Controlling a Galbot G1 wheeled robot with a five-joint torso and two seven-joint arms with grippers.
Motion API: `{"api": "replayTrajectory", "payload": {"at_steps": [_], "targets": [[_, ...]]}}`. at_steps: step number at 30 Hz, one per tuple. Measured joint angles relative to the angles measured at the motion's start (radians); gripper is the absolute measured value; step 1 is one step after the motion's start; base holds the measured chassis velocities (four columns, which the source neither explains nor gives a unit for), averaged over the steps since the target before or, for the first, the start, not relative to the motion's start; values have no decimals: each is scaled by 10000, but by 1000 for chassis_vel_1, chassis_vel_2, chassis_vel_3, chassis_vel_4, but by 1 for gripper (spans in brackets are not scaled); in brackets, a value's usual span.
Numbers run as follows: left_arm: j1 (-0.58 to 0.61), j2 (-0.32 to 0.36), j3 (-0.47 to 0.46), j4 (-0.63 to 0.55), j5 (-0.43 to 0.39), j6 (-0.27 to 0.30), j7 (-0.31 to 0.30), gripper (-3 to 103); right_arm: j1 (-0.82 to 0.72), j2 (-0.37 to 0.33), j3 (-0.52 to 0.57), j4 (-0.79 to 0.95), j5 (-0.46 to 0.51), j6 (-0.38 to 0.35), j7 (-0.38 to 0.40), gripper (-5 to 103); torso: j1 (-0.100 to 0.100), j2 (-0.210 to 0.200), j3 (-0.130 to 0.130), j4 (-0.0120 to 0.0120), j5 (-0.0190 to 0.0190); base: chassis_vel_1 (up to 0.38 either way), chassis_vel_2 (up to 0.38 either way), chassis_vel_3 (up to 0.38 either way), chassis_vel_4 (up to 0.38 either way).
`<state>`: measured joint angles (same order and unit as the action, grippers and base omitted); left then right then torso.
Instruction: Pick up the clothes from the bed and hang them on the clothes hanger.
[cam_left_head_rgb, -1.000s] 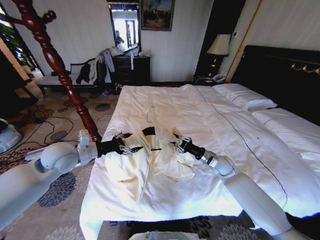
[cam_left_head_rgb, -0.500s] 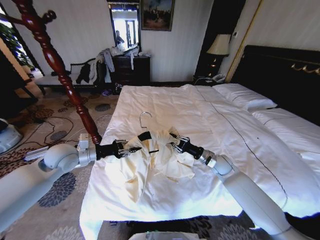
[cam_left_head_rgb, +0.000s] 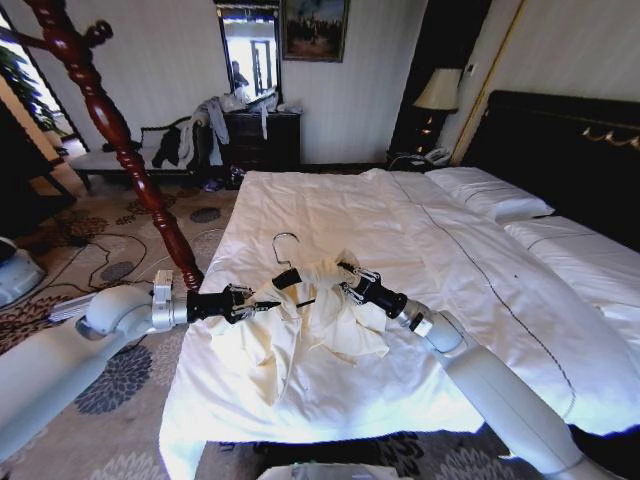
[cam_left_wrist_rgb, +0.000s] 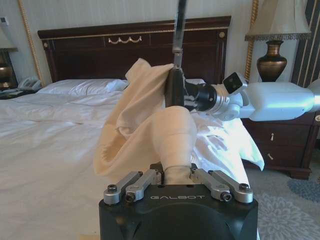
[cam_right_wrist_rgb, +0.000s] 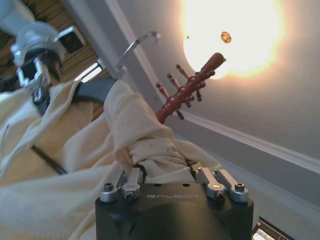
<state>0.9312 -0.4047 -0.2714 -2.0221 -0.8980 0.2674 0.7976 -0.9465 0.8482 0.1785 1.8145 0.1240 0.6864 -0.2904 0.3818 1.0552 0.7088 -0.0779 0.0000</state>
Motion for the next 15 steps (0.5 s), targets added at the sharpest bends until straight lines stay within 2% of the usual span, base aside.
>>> {"api": "replayTrajectory", "payload": {"at_steps": [1, 4, 6, 8, 9, 10, 11, 13, 14, 15], "targets": [[1, -8, -24, 2, 14, 1, -25, 18, -22, -16, -18, 45, 153, -6, 2, 42, 0, -1, 0, 0, -1, 0, 0, 0, 0], [-12, -37, -74, 10, 18, 0, -138, 18, -60, -51, -41, 111, 540, -8, -126, 47, 0, -1, 0, 1, 0, 0, 0, 0, 0], [-55, -110, -183, 89, 1, 61, -516, 18, -149, -155, -71, 253, 1345, 3, -659, 58, 0, -1, 0, -1, 2, 0, 0, 0, 0], [-75, -169, -257, 87, -41, 60, -648, 18, -275, -270, -135, 422, 2142, -113, -1035, 69, 0, 0, 0, 0, -1, 0, 0, 0, 0], [-75, -169, -257, 87, -41, 60, -648, 18, -275, -270, -135, 422, 2142, -113, -1035, 69, 0, 0, 0, 0, -1, 0, 0, 0, 0], [-87, -203, -303, 93, -63, 56, -709, 18, -372, -363, -185, 583, 2913, -242, -1340, 74, 0, 0, 0, 0, -1, 0, 0, 0, 0], [-94, -219, -326, 112, -70, 50, -743, 18, -435, -417, -208, 733, 3487, -359, -1613, 74, 0, -1, 0, -1, 0, 0, 0, 0, 0], [-101, -237, -362, 151, -76, 36, -783, 18, -515, -532, -241, 1083, 4437, -607, -2035, 85, 0, 0, 0, -2, 0, 0, 0, 0, 0], [-101, -237, -362, 151, -76, 36, -783, 18, -515, -532, -241, 1083, 4437, -607, -2035, 85, 0, 0, 0, -2, 0, 0, 0, 0, 0], [-101, -237, -381, 183, -78, 28, -807, 18, -534, -610, -244, 1372, 5161, -800, -2219, 90, 0, 0, 0, 1, -1, 0, 0, 0, 0]]}}
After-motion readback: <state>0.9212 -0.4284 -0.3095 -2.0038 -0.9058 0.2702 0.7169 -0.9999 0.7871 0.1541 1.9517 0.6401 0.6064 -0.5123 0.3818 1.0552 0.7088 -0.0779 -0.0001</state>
